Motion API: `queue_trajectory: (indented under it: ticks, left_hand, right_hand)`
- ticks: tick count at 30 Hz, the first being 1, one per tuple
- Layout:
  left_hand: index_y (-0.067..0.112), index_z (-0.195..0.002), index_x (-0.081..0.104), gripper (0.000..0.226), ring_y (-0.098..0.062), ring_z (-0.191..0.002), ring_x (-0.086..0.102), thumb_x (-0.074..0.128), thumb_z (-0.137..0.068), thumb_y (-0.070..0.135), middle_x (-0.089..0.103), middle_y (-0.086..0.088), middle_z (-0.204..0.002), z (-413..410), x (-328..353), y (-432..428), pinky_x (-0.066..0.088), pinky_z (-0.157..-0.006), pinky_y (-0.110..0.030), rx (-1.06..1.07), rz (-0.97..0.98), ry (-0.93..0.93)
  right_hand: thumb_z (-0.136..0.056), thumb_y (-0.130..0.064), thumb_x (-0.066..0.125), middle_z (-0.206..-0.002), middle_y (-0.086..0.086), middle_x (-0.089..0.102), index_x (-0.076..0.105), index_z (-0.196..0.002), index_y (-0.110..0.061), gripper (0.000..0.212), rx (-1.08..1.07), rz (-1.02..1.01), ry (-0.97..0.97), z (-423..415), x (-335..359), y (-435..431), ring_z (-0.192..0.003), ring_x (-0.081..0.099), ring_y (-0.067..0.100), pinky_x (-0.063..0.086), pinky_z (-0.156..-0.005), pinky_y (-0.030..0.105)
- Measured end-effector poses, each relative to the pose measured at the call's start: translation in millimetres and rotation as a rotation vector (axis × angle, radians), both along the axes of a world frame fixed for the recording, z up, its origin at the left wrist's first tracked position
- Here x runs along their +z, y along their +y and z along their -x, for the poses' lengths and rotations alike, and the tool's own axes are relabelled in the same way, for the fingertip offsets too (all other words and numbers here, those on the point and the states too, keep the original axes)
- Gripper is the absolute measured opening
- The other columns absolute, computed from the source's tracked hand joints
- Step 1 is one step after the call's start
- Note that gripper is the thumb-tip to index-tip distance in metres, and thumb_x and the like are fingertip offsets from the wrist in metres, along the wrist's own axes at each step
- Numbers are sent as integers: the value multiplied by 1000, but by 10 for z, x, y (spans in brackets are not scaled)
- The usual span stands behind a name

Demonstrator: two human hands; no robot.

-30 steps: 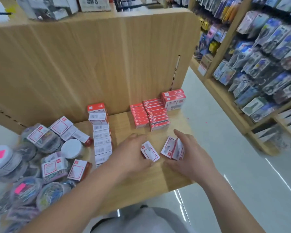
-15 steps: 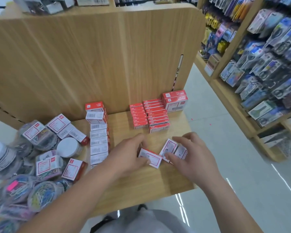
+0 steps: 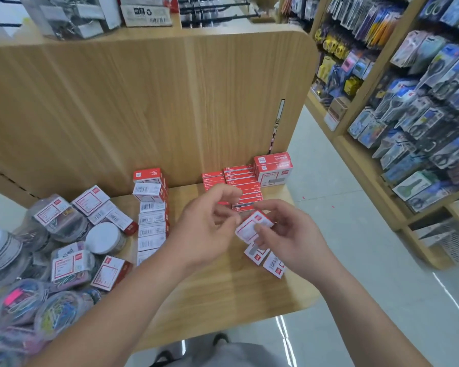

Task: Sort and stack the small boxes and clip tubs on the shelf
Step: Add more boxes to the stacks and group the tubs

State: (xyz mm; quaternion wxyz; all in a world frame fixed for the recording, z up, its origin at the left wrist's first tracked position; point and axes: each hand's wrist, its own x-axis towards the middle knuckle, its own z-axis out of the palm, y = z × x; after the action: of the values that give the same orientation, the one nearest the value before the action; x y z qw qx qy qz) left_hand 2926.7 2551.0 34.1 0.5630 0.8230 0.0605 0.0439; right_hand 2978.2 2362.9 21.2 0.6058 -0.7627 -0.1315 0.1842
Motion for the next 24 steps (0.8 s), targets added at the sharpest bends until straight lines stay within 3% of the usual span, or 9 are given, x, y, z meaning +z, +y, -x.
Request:
queue_trajectory:
  ticks: [2,5,7,9,13,17,21,24]
  left_hand:
    - [36,-104,64,37,0,-82,66,65,-91,2,70,11,-101,16,-206,-11,52,-73,-13,72,-122,33]
    - [36,-99,66,25,-5,-74,66,74,-88,14,69,10,-91,47,-522,-54,59,-77,-30,105,-178,216]
    - [25,-102,71,19,-10,-72,65,79,-85,23,69,8,-88,55,-635,-102,58,-76,-32,109,-183,267]
    - [25,-101,71,26,-8,-75,61,83,-80,35,66,9,-90,58,-668,-151,55,-75,-28,96,-224,253]
    - [28,-110,68,47,-2,-93,55,81,-74,55,52,18,-98,78,-640,-302,51,-85,-28,-11,-381,208]
    - [35,-115,71,41,-4,-96,54,79,-78,52,47,14,-102,116,-644,-385,51,-88,-30,-55,-390,177]
    - [37,-107,75,29,-2,-85,56,79,-79,44,50,13,-99,200,-707,-319,53,-81,-29,-6,-330,132]
    - [40,-100,68,28,-4,-75,58,82,-76,33,59,16,-97,214,-692,-245,52,-72,-26,28,-290,154]
  right_hand:
    - [-97,-5,63,-91,5,76,67,-105,-20,17,-75,-12,57,-64,-26,-64,-76,76,25,62,-73,40]
    - [-97,-13,65,-96,3,75,67,-96,-23,10,-87,81,45,-191,-136,-120,-80,76,28,62,-77,52]
    - [-96,-17,66,-97,0,74,69,-96,-26,10,-141,171,-5,-268,-213,-121,-73,72,10,62,-71,37]
    - [-95,-19,68,-91,-5,72,72,-98,-28,10,-206,268,-84,-353,-271,-130,-61,60,-3,50,-57,14]
    - [-91,-20,72,-71,-13,67,76,-96,-25,8,-191,365,-78,-444,-391,-171,-58,58,-6,41,-50,8]
    - [-91,-22,73,-68,-14,68,76,-92,-31,10,-177,359,-95,-424,-426,-127,-58,59,-5,41,-51,11]
    - [-90,-27,72,-79,-11,68,78,-96,-36,13,-160,372,-187,-384,-508,-61,-70,63,6,54,-67,34]
    - [-88,-32,73,-83,-10,66,79,-102,-37,16,-163,379,-271,-346,-577,-16,-76,63,8,55,-72,37]
